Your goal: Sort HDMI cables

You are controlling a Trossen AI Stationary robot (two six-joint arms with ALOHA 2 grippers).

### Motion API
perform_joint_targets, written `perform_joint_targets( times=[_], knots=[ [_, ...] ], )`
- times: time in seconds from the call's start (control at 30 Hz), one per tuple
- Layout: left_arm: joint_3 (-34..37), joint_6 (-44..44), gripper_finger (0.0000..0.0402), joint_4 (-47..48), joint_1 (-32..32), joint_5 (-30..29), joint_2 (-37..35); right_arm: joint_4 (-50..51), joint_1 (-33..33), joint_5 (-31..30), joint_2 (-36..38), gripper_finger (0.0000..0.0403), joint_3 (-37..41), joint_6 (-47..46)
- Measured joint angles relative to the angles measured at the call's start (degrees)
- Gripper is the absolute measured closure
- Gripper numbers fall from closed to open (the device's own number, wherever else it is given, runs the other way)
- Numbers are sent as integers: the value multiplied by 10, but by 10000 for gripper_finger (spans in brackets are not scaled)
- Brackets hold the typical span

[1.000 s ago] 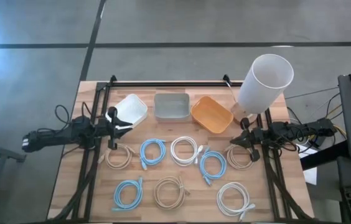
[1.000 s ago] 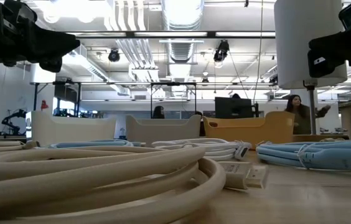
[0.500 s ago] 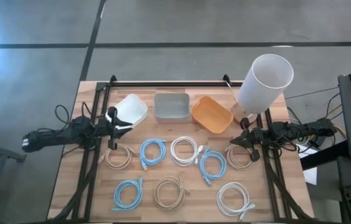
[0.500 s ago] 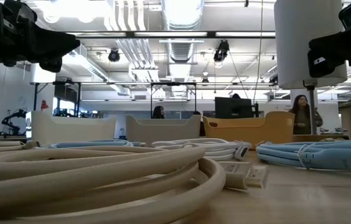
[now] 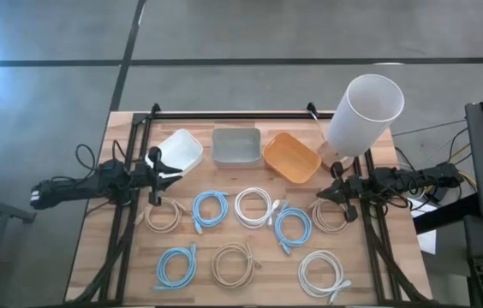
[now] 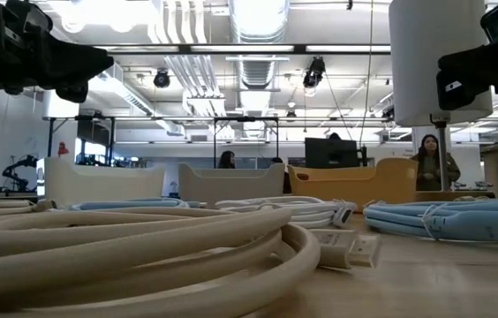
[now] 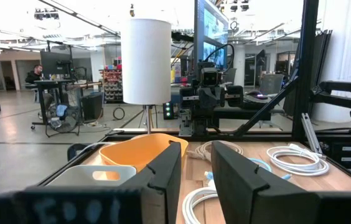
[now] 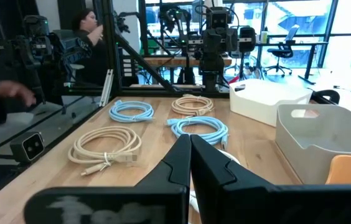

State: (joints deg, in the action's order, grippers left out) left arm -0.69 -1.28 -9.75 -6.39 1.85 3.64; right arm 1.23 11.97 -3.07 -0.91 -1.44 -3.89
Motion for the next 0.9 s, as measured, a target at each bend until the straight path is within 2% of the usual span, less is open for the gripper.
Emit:
perform_joint_targets(
  times=[0.67, 0.8, 0.9],
  knots=[
    [0, -15, 305, -2, 0, 0, 0, -1, 0, 0, 0, 394, 0, 0],
    [0, -16, 305, -2, 0, 0, 0, -12, 0, -16, 0, 394, 0, 1],
    [0, -18, 305, -8, 0, -16, 0, -28, 0, -17, -1, 394, 0, 27]
  ],
)
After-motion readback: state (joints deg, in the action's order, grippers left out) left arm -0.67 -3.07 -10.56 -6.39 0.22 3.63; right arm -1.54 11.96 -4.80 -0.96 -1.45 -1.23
